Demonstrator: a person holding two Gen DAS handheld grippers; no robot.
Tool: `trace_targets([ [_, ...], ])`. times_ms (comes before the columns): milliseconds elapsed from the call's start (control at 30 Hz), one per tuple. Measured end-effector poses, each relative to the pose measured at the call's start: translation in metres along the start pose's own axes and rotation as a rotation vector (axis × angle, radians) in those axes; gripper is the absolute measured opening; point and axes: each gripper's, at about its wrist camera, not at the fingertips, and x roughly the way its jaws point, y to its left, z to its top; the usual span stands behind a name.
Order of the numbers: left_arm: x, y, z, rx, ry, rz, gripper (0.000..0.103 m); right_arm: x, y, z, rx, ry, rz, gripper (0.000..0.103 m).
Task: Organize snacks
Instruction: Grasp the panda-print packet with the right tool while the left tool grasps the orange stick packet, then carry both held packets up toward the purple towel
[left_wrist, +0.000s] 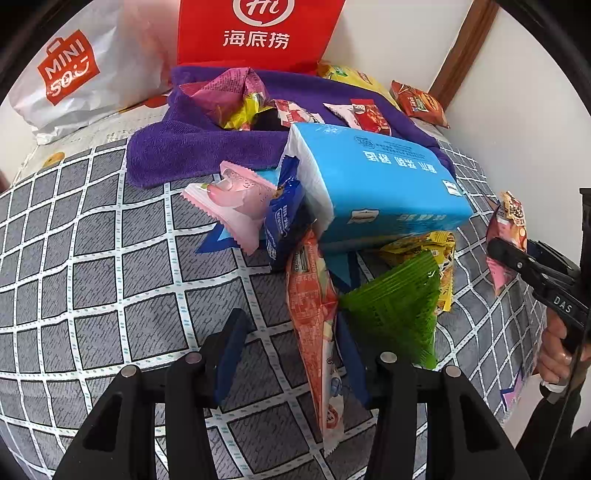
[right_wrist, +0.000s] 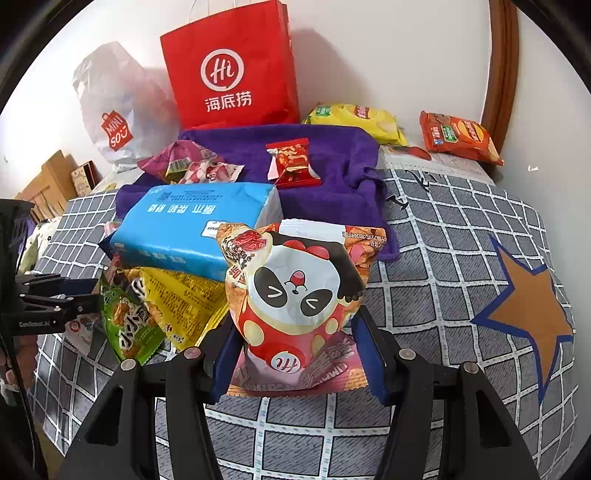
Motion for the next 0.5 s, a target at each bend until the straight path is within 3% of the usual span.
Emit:
trace_targets([
  [200, 0.001, -0.004, -0.001, 0.008, -0.016, 0.012, 0.042, -0.001, 0.002, -0.002, -0.002, 0.0, 0.002, 0.058],
  [400, 0.005, -0.011, -0.001, 0.044, -0.011, 0.024, 0.023, 0.001, 0.005, -0.004, -0.008, 0.007, -0.005, 0.058],
  [500, 0.004, -0.012, -0.003, 0.056, -0.013, 0.029, 0.022, 0.001, 0.005, -0.006, -0.009, 0.012, -0.002, 0.058],
])
